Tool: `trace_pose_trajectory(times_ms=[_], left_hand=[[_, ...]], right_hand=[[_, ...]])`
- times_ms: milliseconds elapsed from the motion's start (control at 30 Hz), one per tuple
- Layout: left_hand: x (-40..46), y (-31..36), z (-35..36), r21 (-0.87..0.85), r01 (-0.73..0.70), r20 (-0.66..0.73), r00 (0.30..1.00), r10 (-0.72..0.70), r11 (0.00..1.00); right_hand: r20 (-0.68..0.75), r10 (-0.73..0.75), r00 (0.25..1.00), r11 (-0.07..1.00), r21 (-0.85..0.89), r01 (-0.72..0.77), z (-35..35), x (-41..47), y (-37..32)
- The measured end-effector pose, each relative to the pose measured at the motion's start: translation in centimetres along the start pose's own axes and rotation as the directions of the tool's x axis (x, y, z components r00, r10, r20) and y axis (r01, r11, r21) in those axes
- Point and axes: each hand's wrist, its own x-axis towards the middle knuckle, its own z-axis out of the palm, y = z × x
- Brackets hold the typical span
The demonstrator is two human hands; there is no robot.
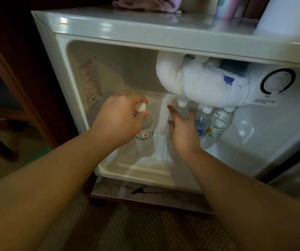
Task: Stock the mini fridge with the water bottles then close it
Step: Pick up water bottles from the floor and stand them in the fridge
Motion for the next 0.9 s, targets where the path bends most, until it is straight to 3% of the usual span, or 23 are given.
trace_pose_trajectory(times_ms=[133, 267, 367, 433, 500, 600, 900], left_hand=[[0.3, 0.3, 0.7, -0.012, 0.0, -0.001, 1.0, 0.0, 1.0], [0.8, 0.3, 1.5, -0.005, 0.012, 0.015, 1.0, -0.012, 1.0], [1.2, 0.3, 2.3, -0.02, 0.024, 0.019, 1.0, -0.024, 1.0], [1.5, 0.4, 3.2, -0.035, 0.041, 0.025, 0.999, -0.04, 0.999], [1.9, 0.5, 4.2, -0.04, 0.047, 0.03, 0.998, -0.046, 0.998], [2.7, 0.3, 5.9, -0.052, 0.066, 0.029, 0.998, -0.064, 0.996], [5.3, 1.5, 9.5, -0.138, 0.098, 0.016, 0.995, -0.096, 0.986]], right_hand=[[0.079, 0.046, 0.996, 0.997, 0.066, -0.051, 0.4, -1.7, -0.5], [-0.064, -0.026, 0.998, 1.0, 0.011, 0.027, 0.3, -3.7, -0.6], [-0.167, -0.19, 0.967, 0.975, -0.15, 0.165, 0.3, -6.0, 0.8], [-0.046, -0.253, 0.966, 0.953, -0.185, 0.241, 1.0, -7.3, 2.7], [0.212, -0.235, 0.948, 0.951, -0.152, 0.27, 2.1, -7.9, 4.4], [0.53, -0.208, 0.822, 0.947, -0.1, 0.304, 4.1, -9.1, 5.7], [0.503, -0.199, 0.841, 0.96, -0.073, 0.271, 4.6, -9.8, 6.0]])
